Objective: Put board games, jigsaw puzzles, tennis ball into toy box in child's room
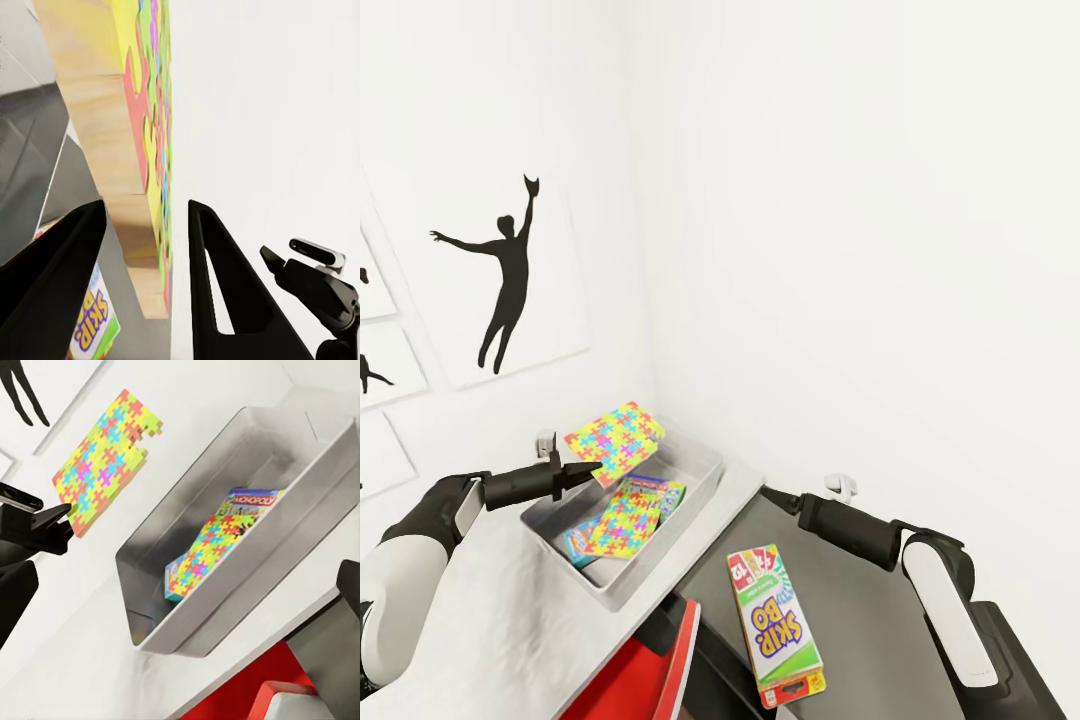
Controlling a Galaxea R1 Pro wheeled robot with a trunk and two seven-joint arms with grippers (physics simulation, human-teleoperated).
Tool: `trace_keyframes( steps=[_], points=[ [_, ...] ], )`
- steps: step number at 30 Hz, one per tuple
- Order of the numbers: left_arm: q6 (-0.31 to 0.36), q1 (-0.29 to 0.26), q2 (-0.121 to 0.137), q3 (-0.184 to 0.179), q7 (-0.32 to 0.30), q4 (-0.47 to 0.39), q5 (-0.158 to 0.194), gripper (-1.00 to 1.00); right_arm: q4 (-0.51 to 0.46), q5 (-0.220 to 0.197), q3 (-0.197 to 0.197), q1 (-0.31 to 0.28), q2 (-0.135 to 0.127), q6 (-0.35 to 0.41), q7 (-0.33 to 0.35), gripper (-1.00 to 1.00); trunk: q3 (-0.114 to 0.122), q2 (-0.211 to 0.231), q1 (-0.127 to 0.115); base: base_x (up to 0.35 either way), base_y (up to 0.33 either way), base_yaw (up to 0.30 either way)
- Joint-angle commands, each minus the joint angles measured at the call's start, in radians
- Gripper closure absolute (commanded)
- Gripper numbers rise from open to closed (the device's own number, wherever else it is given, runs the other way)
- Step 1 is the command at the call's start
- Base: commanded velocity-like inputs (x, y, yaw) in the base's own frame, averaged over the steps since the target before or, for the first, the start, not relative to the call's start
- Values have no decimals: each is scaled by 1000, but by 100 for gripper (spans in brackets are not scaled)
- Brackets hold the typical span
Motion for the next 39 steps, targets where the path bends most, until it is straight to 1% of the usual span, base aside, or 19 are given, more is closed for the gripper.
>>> trace_keyframes(
  steps=[1, 6, 9, 10, 11, 12, 13, 14, 15, 16, 17, 18, 20, 22, 24, 26, 30, 35, 39],
  points=[
    [10, -1, 0, 2, -2, 0, 0, 100, 0, 6, 0, -1, 0, 3, 6, -100, -2, -2, 1, 100, 1, 0],
    [17, -1, 0, 2, 2, 1, 0, 100, 0, 6, 0, -2, 0, 3, 6, -100, -2, -2, 1, 36, 0, 0],
    [21, -1, -3, 2, 27, 4, -3, 100, 0, 6, 0, -2, -1, 3, 5, -100, -2, -2, 1, 5, 0, 0],
    [22, -1, -8, 3, 72, 5, -3, 100, 0, 6, 0, -2, -3, 3, 6, -100, -2, -2, 1, 2, 0, 0],
    [21, -3, -20, 3, 123, 5, -2, 100, 0, 6, 0, -1, -4, 3, 6, -100, -2, -2, 1, 0, 0, 0],
    [21, -9, -37, 6, 190, 6, -1, 100, 0, 6, 0, -1, -5, 3, 6, -100, -2, -2, 1, 0, 0, 0],
    [20, -18, -54, 15, 261, 6, 2, 100, 0, 6, 0, -1, -5, 3, 6, -100, -2, -2, 1, 0, 0, 0],
    [19, -35, -78, 40, 362, 6, 15, 100, 0, 6, 0, -1, -3, 3, 6, -100, -2, -2, 1, 0, 0, 0],
    [18, -48, -96, 60, 431, 6, 35, 100, 0, 6, 0, -1, -2, 3, 5, -100, -2, -2, 1, 0, 0, 0],
    [17, -61, -117, 81, 523, 6, 68, 100, 0, 6, 0, -1, -2, 3, 6, -100, -2, -2, 1, 0, 0, 0],
    [15, -70, -135, 93, 614, 6, 111, 100, 0, 6, 0, -1, -3, 3, 6, -100, -2, -2, 1, 0, 0, 0],
    [10, -75, -150, 99, 691, 6, 154, 100, 0, 6, 0, -1, -3, 2, 7, -100, -2, -2, 1, 0, 0, 0],
    [-21, -77, -167, 102, 769, 8, 201, 100, 0, 6, 0, -1, -2, 2, 7, -100, -2, -2, 1, 0, 0, 0],
    [-77, -79, -175, 103, 829, 17, 227, 100, 0, 6, 0, 0, -4, 3, 7, -100, -2, -2, 1, 0, 0, 0],
    [-107, -79, -178, 103, 854, 42, 235, 100, 0, 6, -1, 0, -8, 3, 10, -100, -2, -2, 1, 0, 0, 0],
    [-122, -79, -179, 102, 862, 58, 236, 100, 0, 6, -1, 0, -9, 4, 11, -100, -2, -2, 1, 0, 0, 0],
    [-138, -79, -179, 97, 866, 73, 233, 100, 0, 6, -1, 0, -10, 4, 13, -100, -2, -2, 1, 0, 0, 0],
    [-148, -79, -177, 92, 864, 144, 228, 100, 0, 6, -1, 0, -10, 4, 13, -100, -2, -2, 1, 0, 0, 0],
    [-163, -78, -177, 88, 861, 161, 226, 100, 0, 6, -1, 0, -10, 4, 13, -100, -2, -2, 1, 0, 0, 0]
  ],
)
